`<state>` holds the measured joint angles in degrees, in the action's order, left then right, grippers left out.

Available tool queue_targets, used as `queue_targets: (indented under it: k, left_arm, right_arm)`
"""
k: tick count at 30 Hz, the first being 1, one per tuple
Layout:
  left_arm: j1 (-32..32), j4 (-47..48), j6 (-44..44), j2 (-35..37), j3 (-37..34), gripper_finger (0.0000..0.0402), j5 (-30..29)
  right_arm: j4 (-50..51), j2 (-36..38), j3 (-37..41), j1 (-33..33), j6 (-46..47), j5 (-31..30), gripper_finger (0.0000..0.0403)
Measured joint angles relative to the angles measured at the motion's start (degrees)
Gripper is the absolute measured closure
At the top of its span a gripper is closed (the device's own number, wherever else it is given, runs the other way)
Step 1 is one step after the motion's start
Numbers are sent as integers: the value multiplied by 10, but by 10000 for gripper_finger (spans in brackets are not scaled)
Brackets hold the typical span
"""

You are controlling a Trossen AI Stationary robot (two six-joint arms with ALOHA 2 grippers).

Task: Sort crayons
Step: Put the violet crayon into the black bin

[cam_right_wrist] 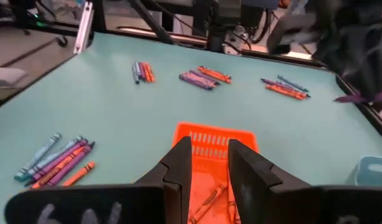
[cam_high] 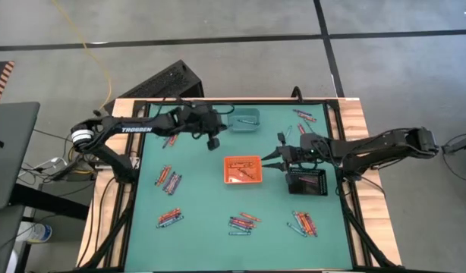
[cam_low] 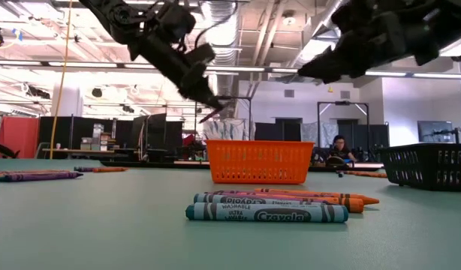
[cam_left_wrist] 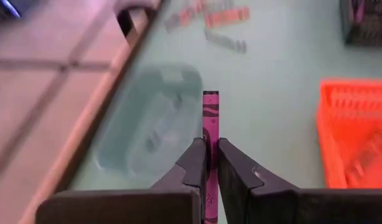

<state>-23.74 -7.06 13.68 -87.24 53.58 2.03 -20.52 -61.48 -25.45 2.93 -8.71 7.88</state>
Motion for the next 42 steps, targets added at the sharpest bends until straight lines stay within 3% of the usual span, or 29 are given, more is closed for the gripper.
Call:
queue_targets:
  k: [8,11,13,17,19,22,25,33,42]
  left_arm:
    - [-5,-138,39,-12,0,390,30]
    - [-22,-176,36,-39,2,390,46]
    - [-29,-188,-9,-59,3,390,100]
    - [-9,-197,-109,-111,41,390,263]
    - [15,-202,-118,-133,61,390,301]
    - [57,-200,-100,-164,80,390,270]
    - [89,-197,-89,-194,96,390,214]
    - [150,-173,-106,-258,178,390,182]
    - [206,-126,-36,-290,245,390,100]
  right_arm:
    - [50,26,0,-80,-30,-156,295]
    - [51,17,-1,-87,-51,-172,295]
    - [54,7,-1,-84,-71,-172,295]
    - [46,3,0,-67,-120,-182,295]
    - [32,15,0,-58,-128,-217,295]
    - [6,43,-1,-43,-123,-309,295]
    - [25,63,1,-25,-99,-361,295]
    - [30,98,40,79,-49,-382,295]
    - [-21,225,124,230,69,-424,295]
